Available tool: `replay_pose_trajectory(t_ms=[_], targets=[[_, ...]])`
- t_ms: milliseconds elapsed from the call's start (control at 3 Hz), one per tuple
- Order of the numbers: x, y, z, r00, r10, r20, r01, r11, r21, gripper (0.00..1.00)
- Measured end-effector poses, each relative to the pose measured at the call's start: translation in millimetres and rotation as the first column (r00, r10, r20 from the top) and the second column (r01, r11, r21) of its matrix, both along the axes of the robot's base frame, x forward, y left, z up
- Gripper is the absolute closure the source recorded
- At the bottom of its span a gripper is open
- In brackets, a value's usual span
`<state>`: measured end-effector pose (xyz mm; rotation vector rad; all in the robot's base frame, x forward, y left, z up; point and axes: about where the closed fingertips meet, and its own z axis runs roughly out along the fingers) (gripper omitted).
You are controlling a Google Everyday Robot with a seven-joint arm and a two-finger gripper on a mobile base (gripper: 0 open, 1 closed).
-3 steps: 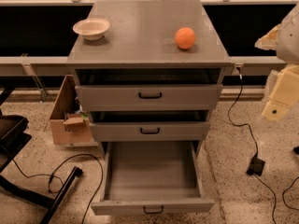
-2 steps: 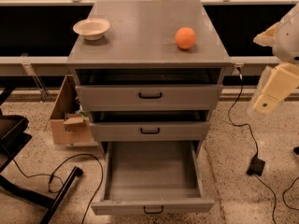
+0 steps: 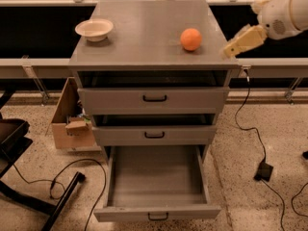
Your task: Place orange into bottom drawer
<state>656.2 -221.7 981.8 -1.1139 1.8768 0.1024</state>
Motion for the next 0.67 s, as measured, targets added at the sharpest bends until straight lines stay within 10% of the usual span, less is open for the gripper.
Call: replay_pose_trajectory(t_ms=[667], targets=[[59.0, 10.1, 7.1, 0.9956, -0.016, 0.092, 0.005, 0.993, 0.117, 0.0]])
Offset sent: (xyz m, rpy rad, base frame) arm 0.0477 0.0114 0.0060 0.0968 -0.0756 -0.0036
